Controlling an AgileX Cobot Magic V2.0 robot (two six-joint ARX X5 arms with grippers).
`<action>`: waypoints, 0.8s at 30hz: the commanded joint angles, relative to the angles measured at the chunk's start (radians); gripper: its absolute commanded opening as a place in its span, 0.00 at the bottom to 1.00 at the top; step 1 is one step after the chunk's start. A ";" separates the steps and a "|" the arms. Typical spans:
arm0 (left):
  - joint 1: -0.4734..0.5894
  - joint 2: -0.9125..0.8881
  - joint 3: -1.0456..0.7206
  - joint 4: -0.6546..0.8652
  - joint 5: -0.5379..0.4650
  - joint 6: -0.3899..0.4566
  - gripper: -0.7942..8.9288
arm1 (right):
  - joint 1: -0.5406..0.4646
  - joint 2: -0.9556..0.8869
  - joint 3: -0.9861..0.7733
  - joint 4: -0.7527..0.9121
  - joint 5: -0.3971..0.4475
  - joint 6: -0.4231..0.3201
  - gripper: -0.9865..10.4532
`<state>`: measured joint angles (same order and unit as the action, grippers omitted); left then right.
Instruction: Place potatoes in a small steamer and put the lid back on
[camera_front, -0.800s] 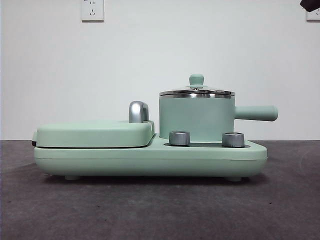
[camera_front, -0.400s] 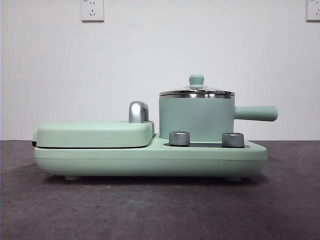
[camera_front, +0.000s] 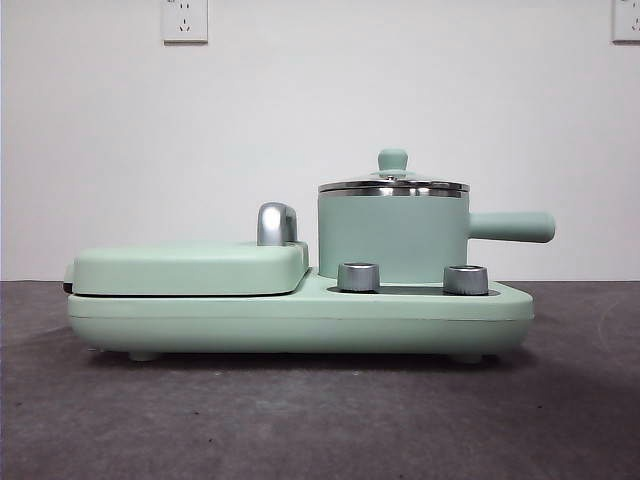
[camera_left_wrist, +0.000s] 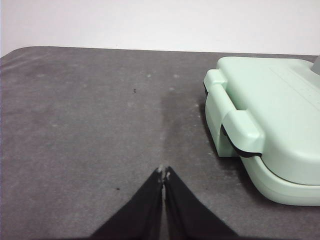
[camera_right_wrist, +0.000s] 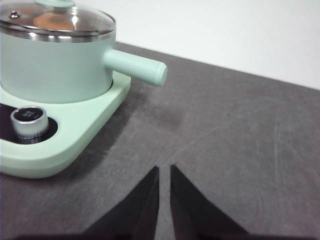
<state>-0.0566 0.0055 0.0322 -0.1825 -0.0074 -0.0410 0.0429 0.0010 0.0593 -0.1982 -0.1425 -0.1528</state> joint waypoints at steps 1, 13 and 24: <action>-0.002 -0.002 -0.018 -0.005 -0.001 0.002 0.09 | -0.001 0.003 -0.047 0.055 -0.007 0.020 0.12; -0.002 -0.001 -0.018 -0.005 -0.001 0.002 0.09 | -0.006 0.003 -0.047 0.092 -0.011 0.021 0.12; -0.002 -0.001 -0.018 -0.005 -0.001 0.002 0.09 | -0.006 0.003 -0.047 0.101 -0.011 0.021 0.12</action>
<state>-0.0570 0.0055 0.0326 -0.1825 -0.0078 -0.0410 0.0380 0.0059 0.0162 -0.1085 -0.1535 -0.1444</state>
